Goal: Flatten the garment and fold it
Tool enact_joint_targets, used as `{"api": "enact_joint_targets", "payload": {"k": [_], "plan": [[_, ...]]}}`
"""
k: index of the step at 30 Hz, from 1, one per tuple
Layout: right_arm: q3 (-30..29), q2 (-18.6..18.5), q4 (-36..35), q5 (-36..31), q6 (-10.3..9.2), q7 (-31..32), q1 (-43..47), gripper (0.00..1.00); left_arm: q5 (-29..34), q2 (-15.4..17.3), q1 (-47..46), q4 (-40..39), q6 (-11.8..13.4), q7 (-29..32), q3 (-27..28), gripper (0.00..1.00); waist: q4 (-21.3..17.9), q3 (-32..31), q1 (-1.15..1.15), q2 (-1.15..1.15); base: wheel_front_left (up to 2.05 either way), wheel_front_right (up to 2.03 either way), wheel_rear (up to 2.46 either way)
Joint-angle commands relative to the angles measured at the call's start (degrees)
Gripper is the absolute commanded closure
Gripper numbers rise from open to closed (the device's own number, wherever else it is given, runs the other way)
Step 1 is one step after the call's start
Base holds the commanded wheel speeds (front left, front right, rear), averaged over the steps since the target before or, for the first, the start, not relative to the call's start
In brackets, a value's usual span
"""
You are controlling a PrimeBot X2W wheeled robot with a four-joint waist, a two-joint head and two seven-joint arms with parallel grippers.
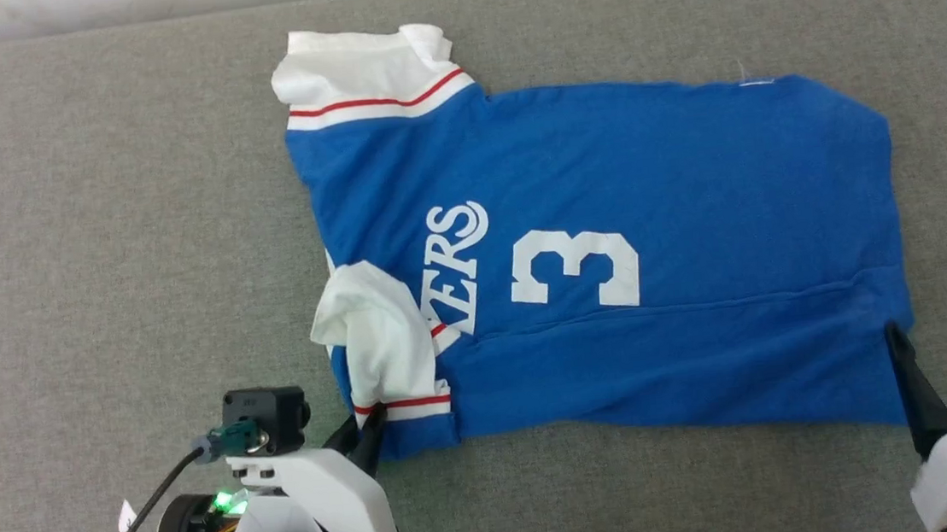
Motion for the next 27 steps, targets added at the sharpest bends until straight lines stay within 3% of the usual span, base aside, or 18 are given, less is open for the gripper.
{"api": "enact_joint_targets", "payload": {"k": [1,7,18,19,20,21,27], "plan": [[-0.83,-0.41,-0.96,0.81,-0.05,4.05,0.89,0.00,-0.13,0.84,0.90,0.36,0.22,-0.37,0.57,1.00,0.07,0.48,0.00,0.00,0.00,0.00,0.00],[-2.58,-0.33,-1.45,1.87,-0.05,9.94,2.18,0.00,-0.15,0.41,0.47,-0.03,-0.23,-0.94,0.46,1.00,0.44,1.94,0.00,0.00,0.00,0.00,0.00],[-3.29,1.38,5.82,3.39,-0.05,12.58,1.80,0.00,0.12,0.08,-1.31,0.20,-0.58,-0.62,0.15,1.00,1.04,3.14,0.00,0.00,0.00,0.00,0.00],[-3.10,1.43,6.38,3.77,-0.05,13.06,1.81,0.12,0.10,0.05,-1.38,0.18,-0.52,-0.60,0.19,1.00,1.03,3.15,0.00,0.00,0.00,0.00,0.00],[-3.10,1.47,6.65,4.23,-0.05,13.11,1.66,0.60,0.07,0.04,-1.43,0.17,-0.46,-0.61,0.26,1.00,1.02,3.16,0.00,0.00,0.00,0.00,0.00],[-3.16,1.49,6.97,4.90,-0.05,13.10,1.49,1.00,0.01,0.03,-1.45,0.19,-0.41,-0.67,0.37,1.00,0.99,3.13,0.00,0.00,0.00,0.00,0.00],[-3.23,1.53,6.27,5.99,-0.05,12.04,0.38,1.00,-1.04,-0.03,-0.56,-0.10,-0.04,-2.09,2.01,1.00,0.53,2.00,0.00,0.00,0.00,0.00,0.00]]}}
